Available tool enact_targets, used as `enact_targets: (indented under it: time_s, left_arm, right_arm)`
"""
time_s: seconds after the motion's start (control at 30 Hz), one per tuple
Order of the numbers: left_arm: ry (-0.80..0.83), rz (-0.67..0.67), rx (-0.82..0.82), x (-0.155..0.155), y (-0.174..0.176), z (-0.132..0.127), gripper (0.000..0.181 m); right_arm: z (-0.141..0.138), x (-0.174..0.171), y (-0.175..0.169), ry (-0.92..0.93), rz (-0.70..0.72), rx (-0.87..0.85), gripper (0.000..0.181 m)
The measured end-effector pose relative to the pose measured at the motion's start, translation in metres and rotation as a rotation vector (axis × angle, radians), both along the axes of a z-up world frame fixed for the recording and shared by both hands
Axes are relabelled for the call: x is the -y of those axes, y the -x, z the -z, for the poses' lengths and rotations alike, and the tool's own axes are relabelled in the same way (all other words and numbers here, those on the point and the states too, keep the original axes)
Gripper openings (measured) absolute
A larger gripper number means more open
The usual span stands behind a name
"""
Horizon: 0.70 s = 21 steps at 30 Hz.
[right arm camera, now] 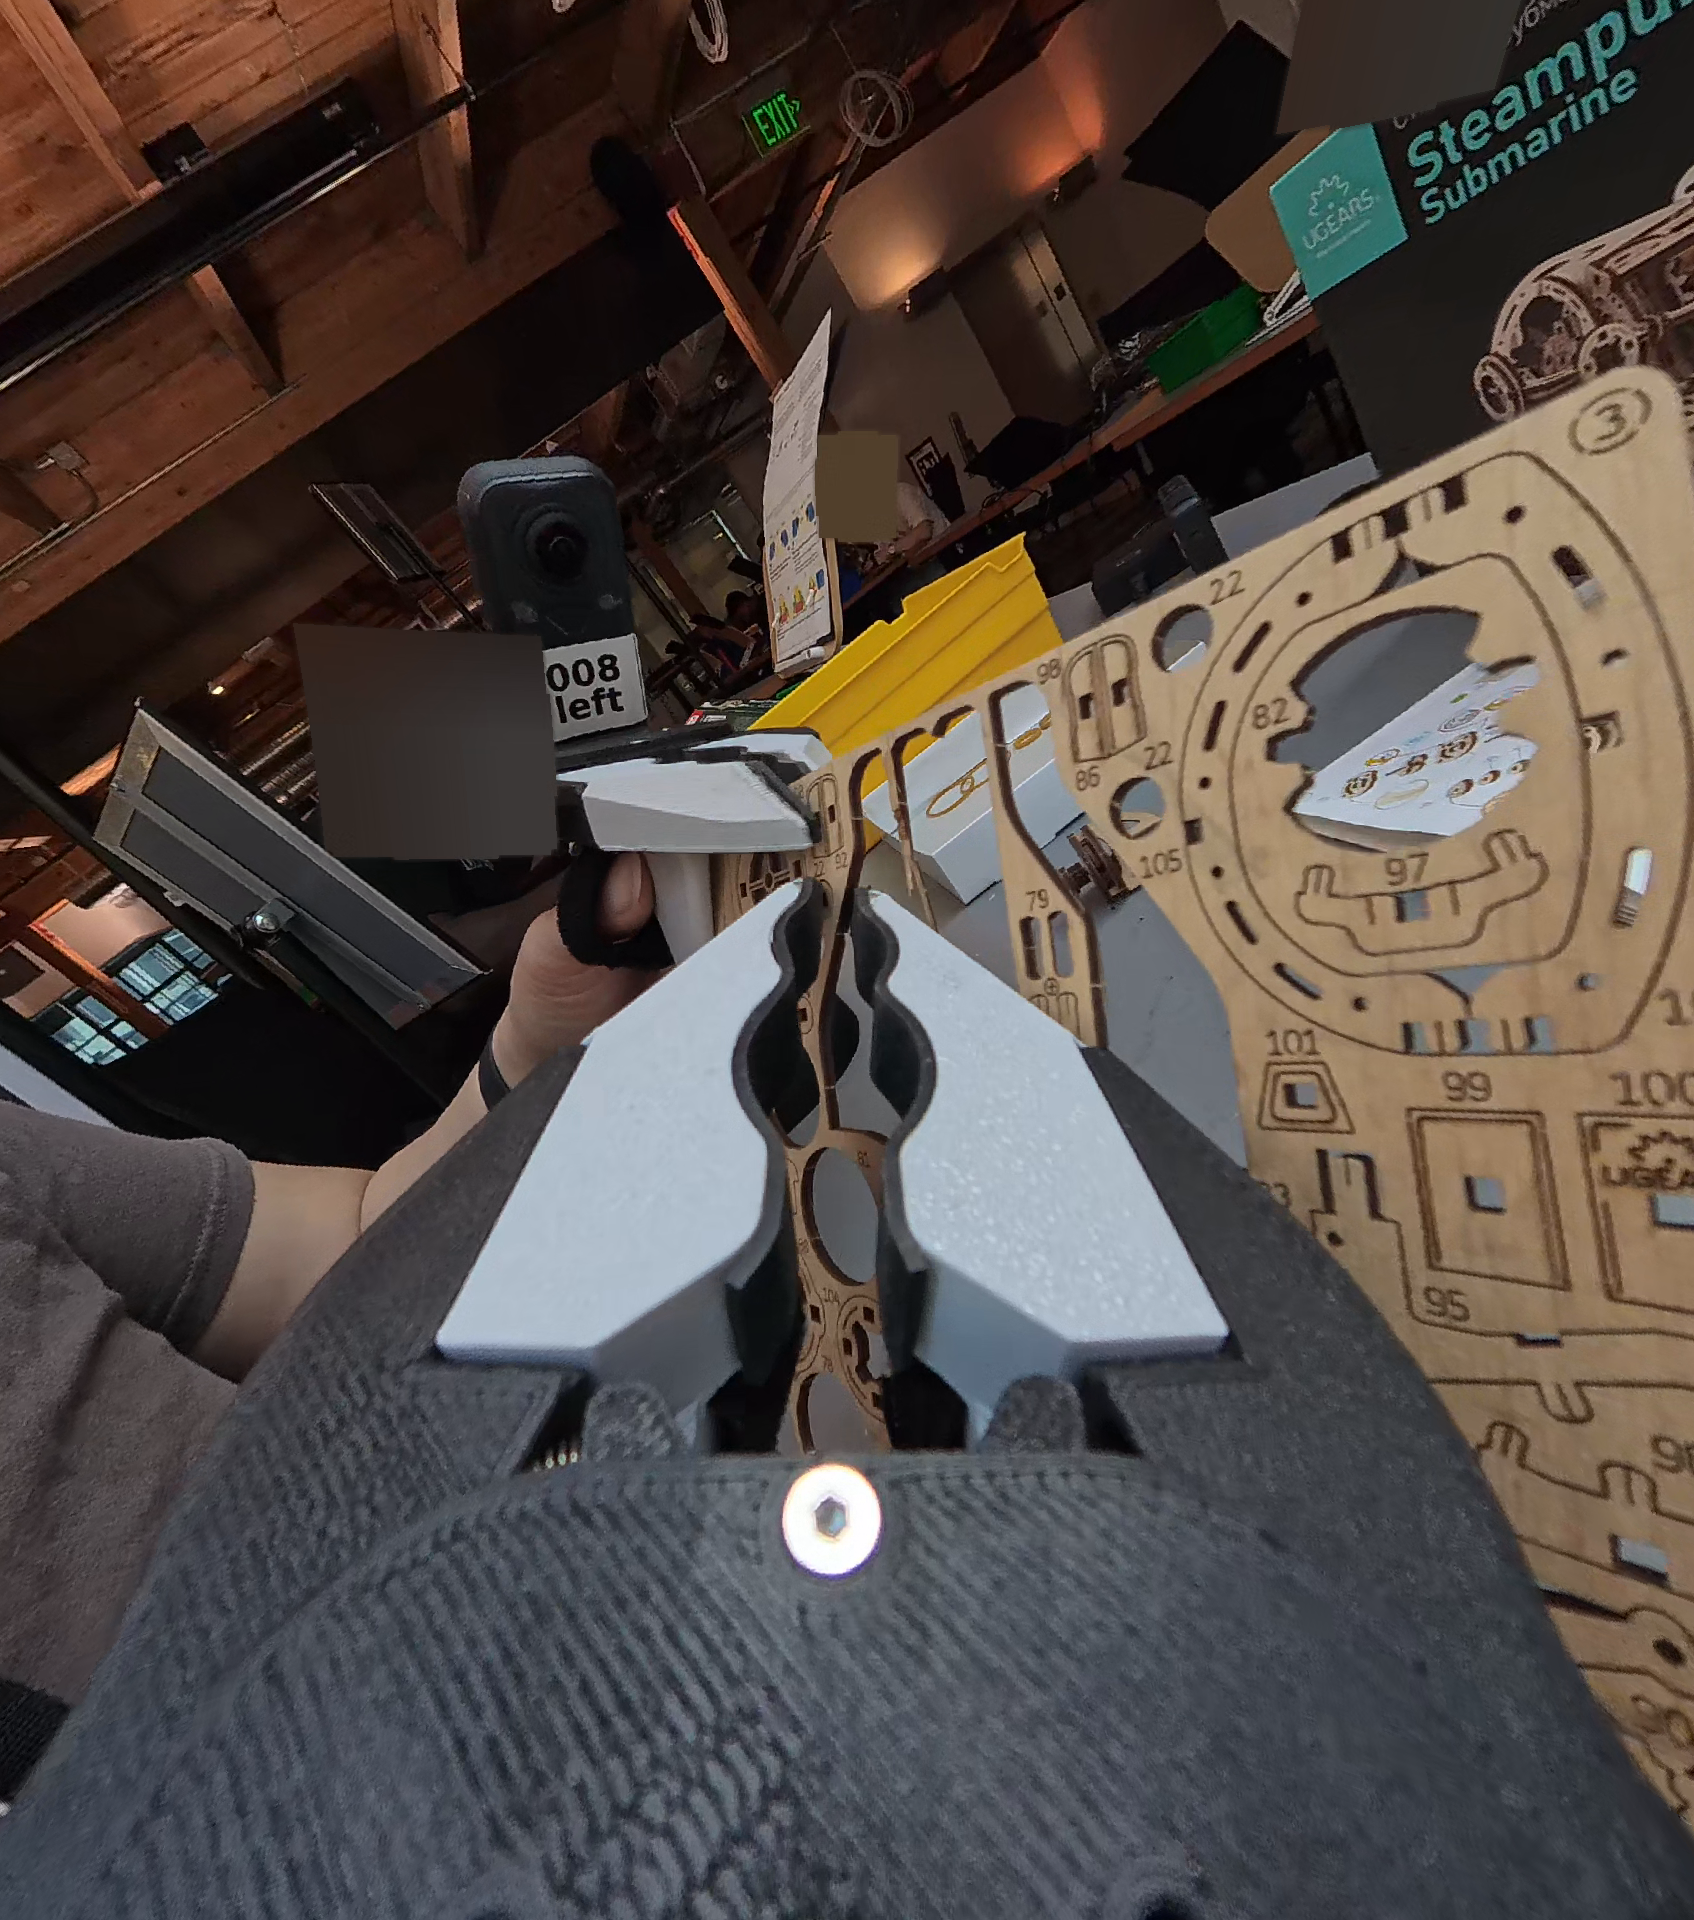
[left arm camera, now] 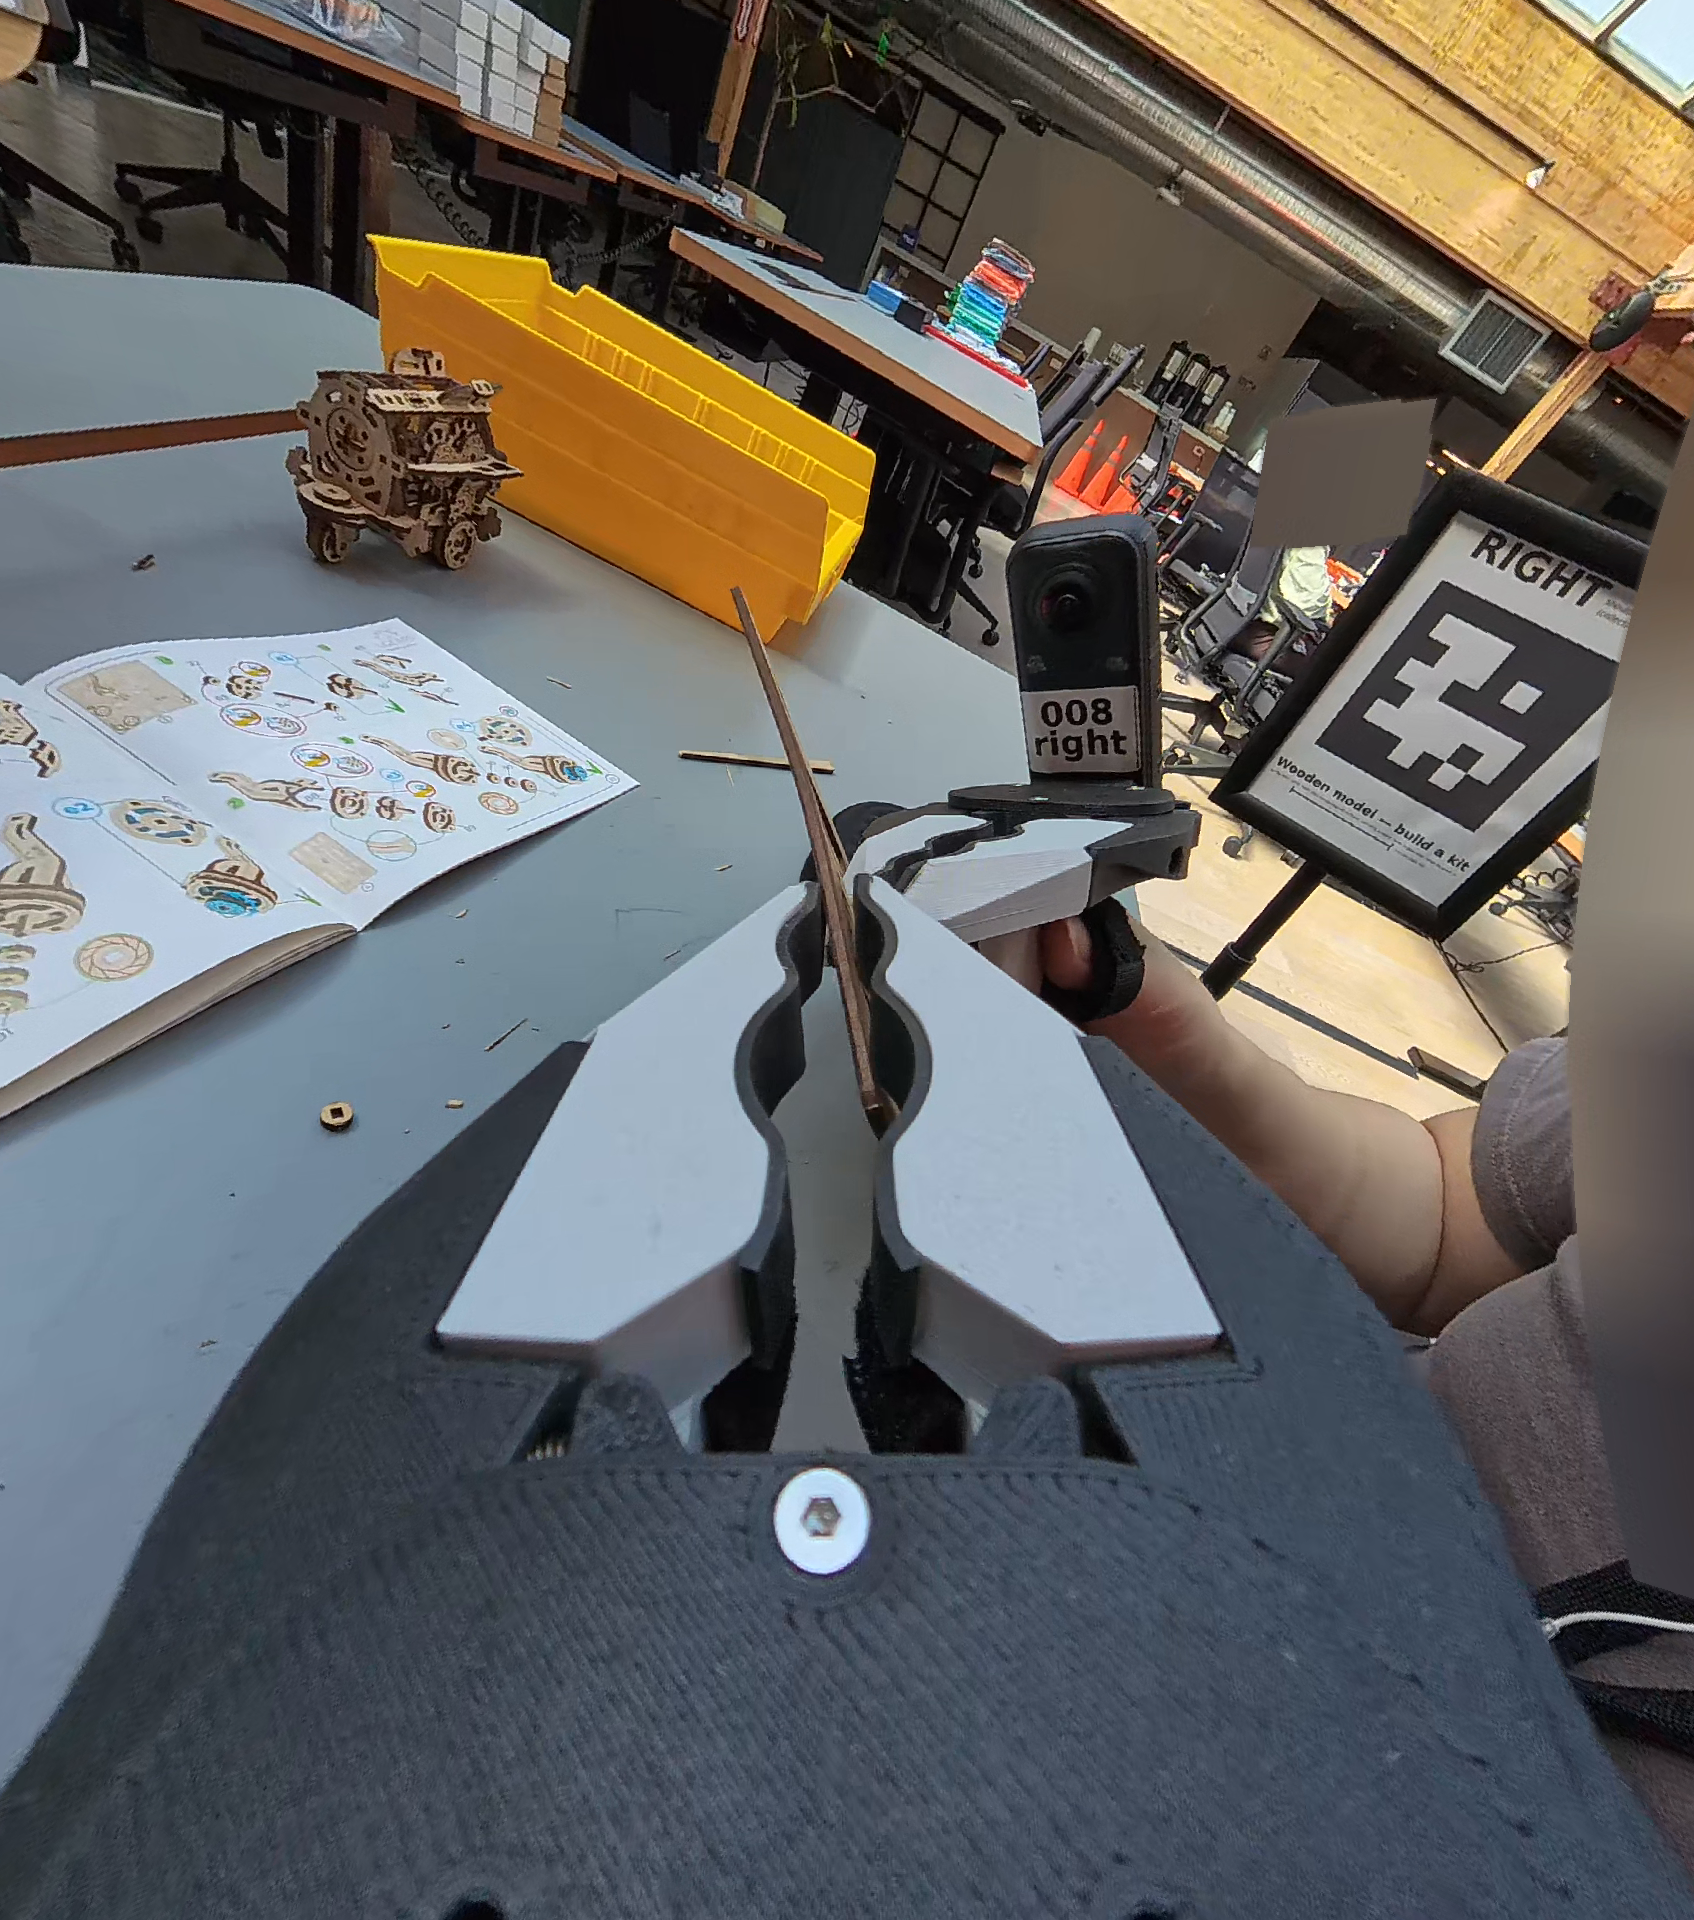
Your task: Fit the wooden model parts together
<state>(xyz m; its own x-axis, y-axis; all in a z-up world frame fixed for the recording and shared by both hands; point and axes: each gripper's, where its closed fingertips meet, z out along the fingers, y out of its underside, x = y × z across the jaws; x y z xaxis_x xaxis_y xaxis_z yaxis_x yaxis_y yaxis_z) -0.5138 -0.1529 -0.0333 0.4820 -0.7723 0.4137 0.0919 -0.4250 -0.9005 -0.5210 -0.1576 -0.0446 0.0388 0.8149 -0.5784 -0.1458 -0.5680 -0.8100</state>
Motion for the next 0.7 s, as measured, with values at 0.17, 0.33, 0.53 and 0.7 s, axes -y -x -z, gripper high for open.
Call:
enact_targets:
  time_s: [0.17,0.33,0.53,0.7]
  left_arm:
    - [0.023,0.000,0.013,0.0001,0.0009,0.0031,0.004]
    - [0.050,-0.014,0.021,-0.0001,0.0016,0.0045,0.002]
    - [0.058,-0.059,0.028,-0.0018,0.0025,0.0049,0.002]
    - [0.073,-0.072,0.045,-0.0041,0.0039,0.0062,0.001]
  right_arm:
    - [0.0021,0.0001,0.0009,-0.012,0.006,0.018,0.004]
    - [0.0033,0.0000,0.0017,-0.035,0.010,0.040,0.003]
    - [0.0040,-0.0008,0.0026,-0.035,0.018,0.055,0.003]
    - [0.0049,-0.0024,0.0042,-0.072,0.052,0.094,0.003]
